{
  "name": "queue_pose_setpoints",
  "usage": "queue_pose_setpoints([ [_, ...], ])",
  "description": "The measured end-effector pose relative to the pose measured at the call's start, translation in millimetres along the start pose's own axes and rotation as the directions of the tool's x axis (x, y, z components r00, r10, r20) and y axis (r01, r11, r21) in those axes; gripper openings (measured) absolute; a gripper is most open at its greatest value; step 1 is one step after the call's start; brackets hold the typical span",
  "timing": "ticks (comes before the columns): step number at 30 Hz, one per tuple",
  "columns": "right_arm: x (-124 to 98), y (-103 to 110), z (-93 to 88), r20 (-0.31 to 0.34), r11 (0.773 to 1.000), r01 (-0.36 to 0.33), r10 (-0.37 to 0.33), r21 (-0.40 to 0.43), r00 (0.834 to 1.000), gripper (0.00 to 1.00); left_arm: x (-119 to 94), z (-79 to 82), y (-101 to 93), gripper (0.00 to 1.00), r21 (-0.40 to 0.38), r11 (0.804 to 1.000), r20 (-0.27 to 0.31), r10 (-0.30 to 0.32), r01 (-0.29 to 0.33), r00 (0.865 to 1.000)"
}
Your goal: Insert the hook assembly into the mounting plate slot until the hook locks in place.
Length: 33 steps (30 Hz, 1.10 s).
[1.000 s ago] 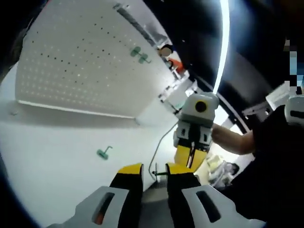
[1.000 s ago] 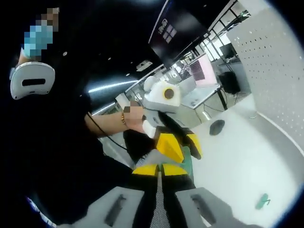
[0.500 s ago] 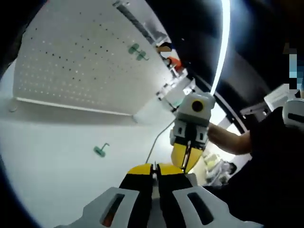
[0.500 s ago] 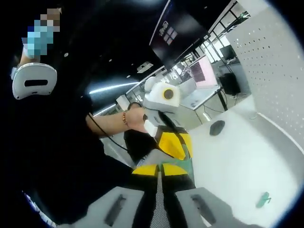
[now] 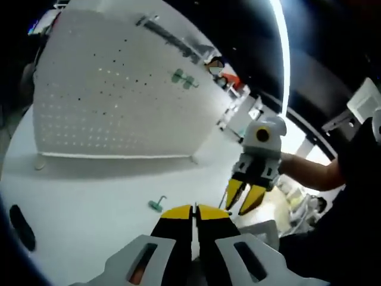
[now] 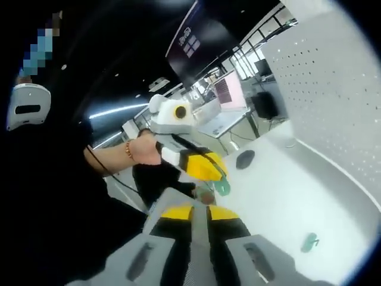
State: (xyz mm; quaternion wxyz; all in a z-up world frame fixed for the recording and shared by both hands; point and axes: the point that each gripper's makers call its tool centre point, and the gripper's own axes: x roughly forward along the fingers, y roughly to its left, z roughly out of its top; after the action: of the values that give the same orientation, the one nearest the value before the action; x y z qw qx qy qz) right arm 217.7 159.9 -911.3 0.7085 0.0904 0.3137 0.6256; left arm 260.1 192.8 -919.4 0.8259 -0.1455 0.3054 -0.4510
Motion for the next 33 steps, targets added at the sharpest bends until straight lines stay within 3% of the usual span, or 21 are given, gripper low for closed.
queue_pose_setpoints([
  [5, -6, -8, 7.3, 0.057, 0.994, 0.083, -0.087, 0.07, 0.995, 0.07, -2, 13.9, 8.1, 0.01, 0.063, 0.996, 0.055, 0.058, -0.061, 0.997],
  [8, -8, -14, 15.7, 0.139, 0.976, 0.129, -0.154, 0.176, 0.978, 0.07, -2, 19.1, 9.6, 0.01, 0.089, 0.992, 0.072, 0.087, -0.094, 0.994],
  [11, -9, -7, 17.8, 0.176, 0.963, 0.11, -0.156, 0.245, 0.972, 0.07, -3, 23.7, 9.9, 0.01, 0.085, 0.99, 0.09, 0.103, -0.111, 0.991],
  [14, -7, 3, 21.2, 0.233, 0.924, 0.051, -0.148, 0.378, 0.961, 0.12, -4, 30.9, 11.1, 0.01, 0.088, 0.987, 0.123, 0.123, -0.134, 0.985],
  [18, -5, 3, 24.6, 0.323, 0.882, 0.016, -0.19, 0.471, 0.927, 0.15, -5, 44.3, 8.4, 0.01, 0.155, 0.975, 0.177, 0.132, -0.16, 0.975],
  [20, -6, 0, 30.1, 0.388, 0.832, -0.032, -0.225, 0.555, 0.894, 0.15, -5, 48.5, 4.9, 0.01, 0.166, 0.973, 0.198, 0.124, -0.158, 0.972],
  [21, -7, -3, 34.9, 0.434, 0.799, -0.074, -0.243, 0.596, 0.868, 0.15, -4, 49.9, 2.8, 0.01, 0.169, 0.974, 0.205, 0.118, -0.154, 0.972],
  [23, -5, -7, 33.5, 0.444, 0.761, -0.096, -0.266, 0.641, 0.856, 0.15, -3, 52.0, 0.2, 0.01, 0.157, 0.977, 0.219, 0.107, -0.144, 0.97],
  [25, -2, -11, 34.8, 0.467, 0.751, -0.109, -0.283, 0.652, 0.838, 0.15, -1, 52.6, -3.2, 0.01, 0.168, 0.976, 0.234, 0.097, -0.138, 0.968],
  [27, -2, -16, 39.9, 0.51, 0.703, -0.174, -0.3, 0.689, 0.806, 0.15, 1, 51.7, -5.5, 0.01, 0.185, 0.973, 0.238, 0.089, -0.135, 0.967],
  [28, -5, -17, 45.1, 0.551, 0.66, -0.245, -0.304, 0.71, 0.777, 0.15, 4, 51.4, -6.9, 0.01, 0.194, 0.972, 0.241, 0.081, -0.13, 0.967],
  [30, -8, -19, 49.5, 0.596, 0.599, -0.334, -0.311, 0.728, 0.74, 0.15, 7, 50.9, -9.5, 0.01, 0.206, 0.971, 0.24, 0.068, -0.119, 0.968],
  [31, -10, -22, 49.7, 0.613, 0.552, -0.382, -0.323, 0.741, 0.721, 0.15, 8, 51.3, -10.5, 0.01, 0.215, 0.969, 0.244, 0.065, -0.119, 0.968],
  [33, -9, -26, 45.9, 0.616, 0.501, -0.418, -0.338, 0.758, 0.712, 0.15, 11, 52.3, -14.2, 0.01, 0.23, 0.967, 0.251, 0.053, -0.113, 0.966],
])
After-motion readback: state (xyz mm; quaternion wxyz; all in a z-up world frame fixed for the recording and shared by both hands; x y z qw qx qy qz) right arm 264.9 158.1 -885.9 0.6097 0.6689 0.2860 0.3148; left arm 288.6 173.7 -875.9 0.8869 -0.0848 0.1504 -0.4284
